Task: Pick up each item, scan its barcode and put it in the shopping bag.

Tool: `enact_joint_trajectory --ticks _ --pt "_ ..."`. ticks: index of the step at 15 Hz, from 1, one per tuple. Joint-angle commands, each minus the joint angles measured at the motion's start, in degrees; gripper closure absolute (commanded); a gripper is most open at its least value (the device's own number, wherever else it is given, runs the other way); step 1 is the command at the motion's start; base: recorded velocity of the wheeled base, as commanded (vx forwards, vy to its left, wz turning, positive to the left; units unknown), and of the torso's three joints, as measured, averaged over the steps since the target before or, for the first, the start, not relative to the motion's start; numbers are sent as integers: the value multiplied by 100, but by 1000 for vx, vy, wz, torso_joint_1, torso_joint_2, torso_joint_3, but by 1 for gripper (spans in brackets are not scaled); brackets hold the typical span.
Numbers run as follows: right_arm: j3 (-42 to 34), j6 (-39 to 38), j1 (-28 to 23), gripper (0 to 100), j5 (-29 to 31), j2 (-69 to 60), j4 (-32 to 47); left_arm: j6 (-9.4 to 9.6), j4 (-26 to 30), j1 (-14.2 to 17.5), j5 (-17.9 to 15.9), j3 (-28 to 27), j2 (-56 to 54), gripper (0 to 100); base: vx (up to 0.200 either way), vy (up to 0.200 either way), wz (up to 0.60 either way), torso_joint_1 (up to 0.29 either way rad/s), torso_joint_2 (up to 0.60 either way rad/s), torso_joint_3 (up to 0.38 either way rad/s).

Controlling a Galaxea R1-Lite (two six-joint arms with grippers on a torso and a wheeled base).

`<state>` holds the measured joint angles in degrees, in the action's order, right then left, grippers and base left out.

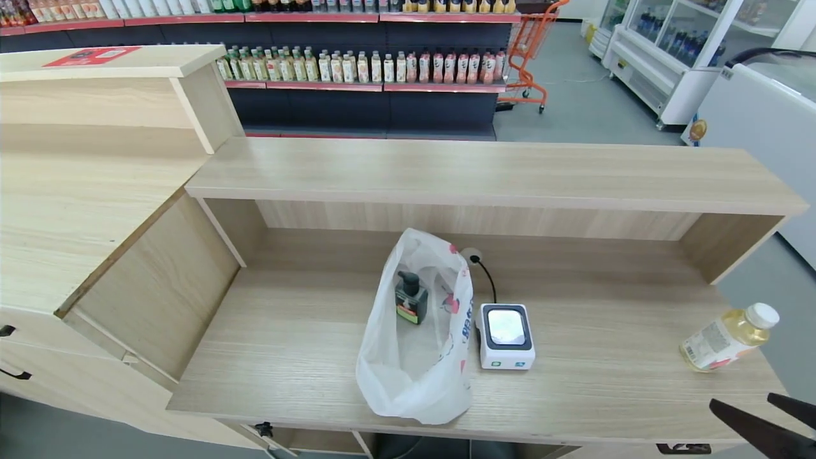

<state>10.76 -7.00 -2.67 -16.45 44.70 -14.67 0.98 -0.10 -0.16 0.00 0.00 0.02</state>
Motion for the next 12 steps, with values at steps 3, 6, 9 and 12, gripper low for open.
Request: enact_joint_trajectory --ticks 3,6,9,12 --pt "22 -3 -67 0 282 -1280 983 -1 1 -2 0 0 -2 0 0 -200 0 4 2 -2" --pt "189 -3 -67 0 282 -2282 2328 -10 1 -2 0 0 -2 0 0 -200 0 7 1 4" --pt "339 -3 -67 0 282 -2677 2838 -18 1 -2 0 0 -2 0 0 -200 0 2 2 2" --pt "383 -3 -67 0 282 -2677 2838 -18 1 -2 0 0 -2 0 0 -200 0 5 4 1"
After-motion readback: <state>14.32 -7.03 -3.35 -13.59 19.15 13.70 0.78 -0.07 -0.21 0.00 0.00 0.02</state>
